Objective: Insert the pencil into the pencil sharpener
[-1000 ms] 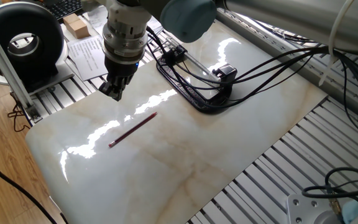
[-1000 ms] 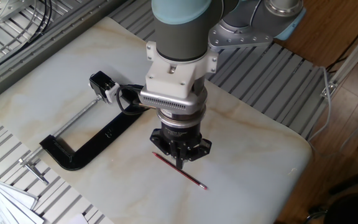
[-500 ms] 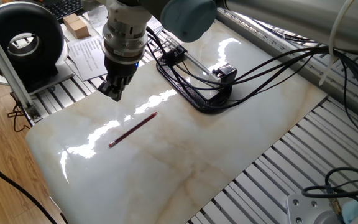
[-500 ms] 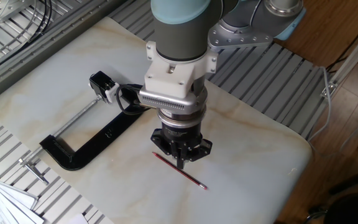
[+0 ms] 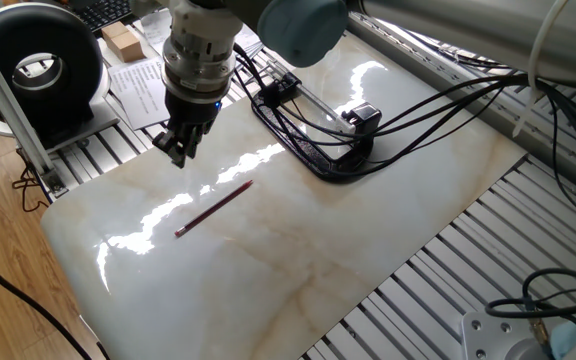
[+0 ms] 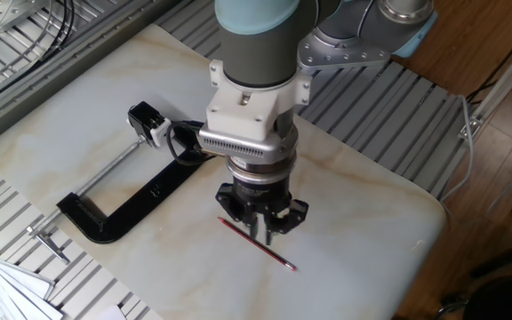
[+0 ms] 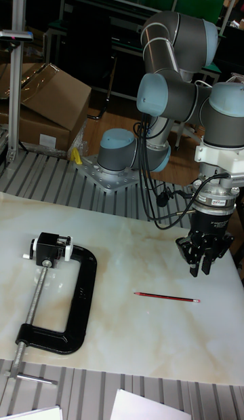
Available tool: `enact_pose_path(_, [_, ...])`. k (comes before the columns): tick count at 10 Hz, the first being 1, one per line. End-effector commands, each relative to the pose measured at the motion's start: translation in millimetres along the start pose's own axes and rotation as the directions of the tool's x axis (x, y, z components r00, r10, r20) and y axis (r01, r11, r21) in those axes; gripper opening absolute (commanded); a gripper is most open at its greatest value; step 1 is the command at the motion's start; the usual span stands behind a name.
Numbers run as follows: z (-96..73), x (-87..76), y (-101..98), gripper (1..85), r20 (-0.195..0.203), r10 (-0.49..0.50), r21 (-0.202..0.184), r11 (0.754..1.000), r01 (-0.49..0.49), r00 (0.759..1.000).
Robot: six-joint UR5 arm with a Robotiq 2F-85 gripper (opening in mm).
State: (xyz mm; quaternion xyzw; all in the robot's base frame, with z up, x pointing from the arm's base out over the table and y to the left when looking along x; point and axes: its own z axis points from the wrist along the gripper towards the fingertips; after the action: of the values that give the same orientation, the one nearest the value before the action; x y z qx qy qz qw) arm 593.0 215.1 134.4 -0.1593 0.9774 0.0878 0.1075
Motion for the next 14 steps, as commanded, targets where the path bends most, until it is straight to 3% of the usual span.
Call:
enact_pose_path(1, [-1.0,-1.4,3.4,70.0,0.0,0.012,-0.016,1.0,-0.012,1.0])
enact_pose_path(5, [-0.9,1.0,4.3,70.0,-0.011,0.022,-0.019,1.0,-0.022,1.0])
enact_pose_path(14, [-1.3,-8.5,9.5,70.0,0.022,0.06,-0.039,0.997,-0.06,0.998])
